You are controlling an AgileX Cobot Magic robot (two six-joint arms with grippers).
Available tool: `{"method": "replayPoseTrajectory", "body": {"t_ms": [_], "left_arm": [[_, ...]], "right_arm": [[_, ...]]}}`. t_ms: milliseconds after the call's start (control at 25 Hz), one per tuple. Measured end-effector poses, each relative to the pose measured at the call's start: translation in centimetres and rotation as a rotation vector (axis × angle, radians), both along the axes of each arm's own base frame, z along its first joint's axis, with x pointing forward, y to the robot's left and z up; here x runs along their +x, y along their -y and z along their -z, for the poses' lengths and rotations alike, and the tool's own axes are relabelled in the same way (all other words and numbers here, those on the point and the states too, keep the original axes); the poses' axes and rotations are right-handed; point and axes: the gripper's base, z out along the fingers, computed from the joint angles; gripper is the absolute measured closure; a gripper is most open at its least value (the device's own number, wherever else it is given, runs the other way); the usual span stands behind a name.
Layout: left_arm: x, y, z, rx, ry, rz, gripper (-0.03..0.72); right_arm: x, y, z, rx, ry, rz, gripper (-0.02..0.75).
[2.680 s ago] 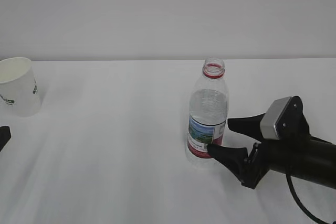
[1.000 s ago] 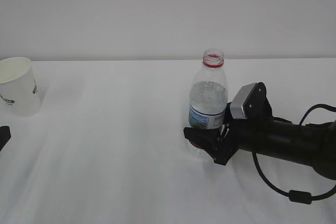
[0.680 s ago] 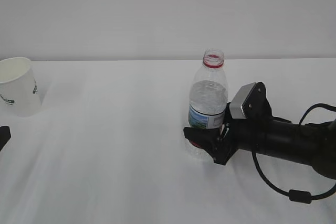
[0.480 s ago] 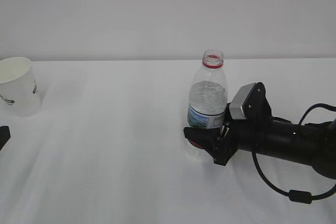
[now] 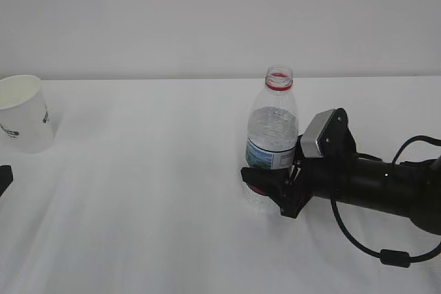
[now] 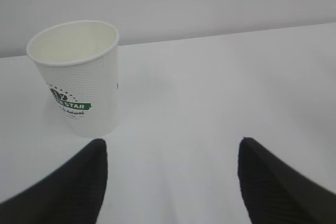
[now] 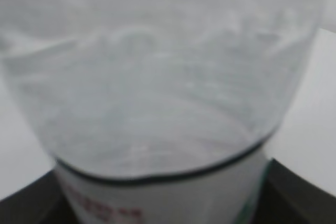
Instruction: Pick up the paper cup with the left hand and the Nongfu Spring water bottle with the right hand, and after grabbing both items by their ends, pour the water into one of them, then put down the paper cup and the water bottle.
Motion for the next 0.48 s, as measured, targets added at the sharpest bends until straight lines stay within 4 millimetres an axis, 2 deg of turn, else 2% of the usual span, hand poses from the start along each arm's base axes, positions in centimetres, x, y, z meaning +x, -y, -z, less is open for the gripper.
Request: {"method": "replayPoseTrajectory", "body": {"t_ms": [160, 480], "left_arm": [[0.0, 0.0, 0.0, 0.000, 0.000, 0.000, 0.129], [0.0, 0.0, 0.0, 0.000, 0.000, 0.000, 0.140]], "right_arm": [[0.0, 0.1, -0.4, -0.015, 0.001, 0.015, 0.212], [-0.3, 0.7, -2.4, -0.005, 0.031, 0.089, 0.213]]}}
